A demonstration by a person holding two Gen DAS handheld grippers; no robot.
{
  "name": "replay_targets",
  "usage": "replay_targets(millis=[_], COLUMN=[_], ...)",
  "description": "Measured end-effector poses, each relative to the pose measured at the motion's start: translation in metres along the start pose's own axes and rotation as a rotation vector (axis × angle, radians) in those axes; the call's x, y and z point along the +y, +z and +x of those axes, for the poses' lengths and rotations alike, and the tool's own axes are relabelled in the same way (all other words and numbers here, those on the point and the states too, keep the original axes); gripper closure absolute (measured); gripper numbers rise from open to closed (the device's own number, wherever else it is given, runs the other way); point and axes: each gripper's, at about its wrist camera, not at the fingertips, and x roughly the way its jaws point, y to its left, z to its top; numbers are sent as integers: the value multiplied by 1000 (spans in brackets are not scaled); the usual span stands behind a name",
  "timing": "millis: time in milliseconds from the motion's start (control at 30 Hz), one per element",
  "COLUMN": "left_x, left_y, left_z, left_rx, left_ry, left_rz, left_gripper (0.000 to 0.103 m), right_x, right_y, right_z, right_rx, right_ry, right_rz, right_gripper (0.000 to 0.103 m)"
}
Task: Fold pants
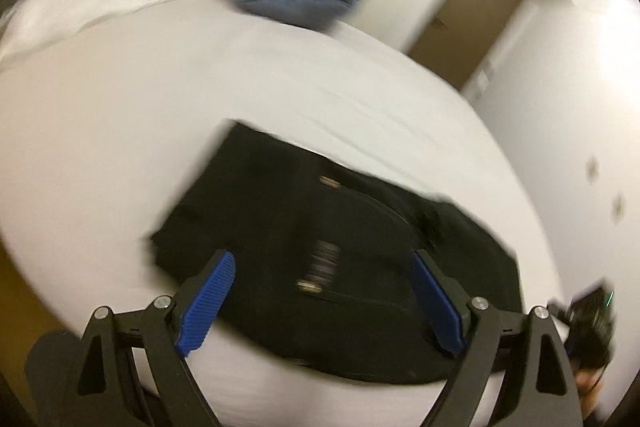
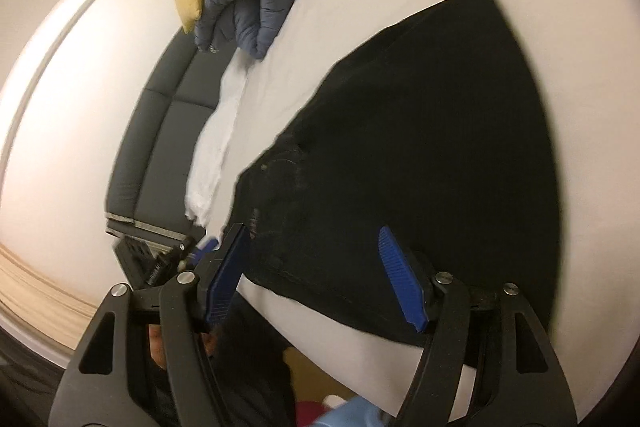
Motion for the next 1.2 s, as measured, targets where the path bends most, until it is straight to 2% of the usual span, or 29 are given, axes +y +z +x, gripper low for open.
replay_targets(millis=[100,133,200,233,333,533,567,600,633,667,700,800,967,1067,1100,1200], left_x=[63,75,82,86,84,83,85,86,86,87,88,81,60,37,31,5], left_y=[1,0,-1,-1,1,8,11,13,14,14,13,15,26,34,36,42], left_z=[7,10,16,23,35,55,57,59,61,62,64,59,44,35,34,27], left_rx=[18,23,37,49,67,89,92,99,112,122,134,120,83,59,55,32], left_ry=[-40,-50,-70,-103,-146,-158,-163,-159,-159,-172,-194,-201,-188,-176,-174,-174], left_rz=[-264,-311,-357,-395,-430,-477,-486,-489,-495,-503,-511,-478,-395,-312,-293,-209], left_gripper=[13,13,13,13,13,14,21,37,46,66,82,84,87,87,87,87], right_x=[-6,0,-1,-2,-3,5,9,10,12,14,17,30,52,48,43,37], right_y=[8,8,12,15,18,24,27,28,30,31,33,41,57,59,57,57], right_z=[2,14,24,27,34,53,60,64,69,75,81,109,160,198,209,217], right_rx=[-42,-55,-68,-67,-52,-20,-11,-2,10,23,39,105,186,282,303,273], right_ry=[72,88,111,108,109,102,96,89,79,71,63,36,53,-34,-59,-69], right_rz=[48,70,106,116,123,118,118,116,111,106,100,68,36,50,51,35], right_gripper=[38,38,38,40,41,42,42,42,42,42,42,42,41,42,44,63])
